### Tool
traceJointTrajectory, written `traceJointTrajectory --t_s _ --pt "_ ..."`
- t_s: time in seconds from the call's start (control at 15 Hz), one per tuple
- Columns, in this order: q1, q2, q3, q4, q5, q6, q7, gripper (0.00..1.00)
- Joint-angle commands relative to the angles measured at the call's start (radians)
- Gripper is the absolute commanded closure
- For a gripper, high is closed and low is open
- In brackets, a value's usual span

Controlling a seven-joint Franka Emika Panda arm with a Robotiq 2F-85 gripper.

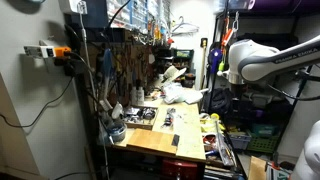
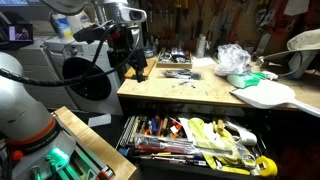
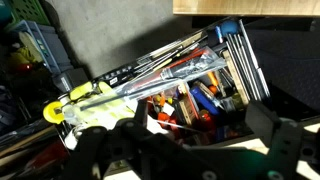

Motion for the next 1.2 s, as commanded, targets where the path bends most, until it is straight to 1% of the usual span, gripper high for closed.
traceJointTrajectory --t_s 0.0,1.0,1.07,1.13 --pt "0.012 -0.001 -0.010 0.002 -0.007 -0.006 0.006 0.00" --pt "0.012 -0.001 -0.010 0.002 -0.007 -0.006 0.006 0.00" --pt "0.021 0.010 -0.010 0.011 0.008 -0.007 0.009 0.00" --pt "0.038 0.055 0.004 0.041 0.047 0.006 0.061 0.00"
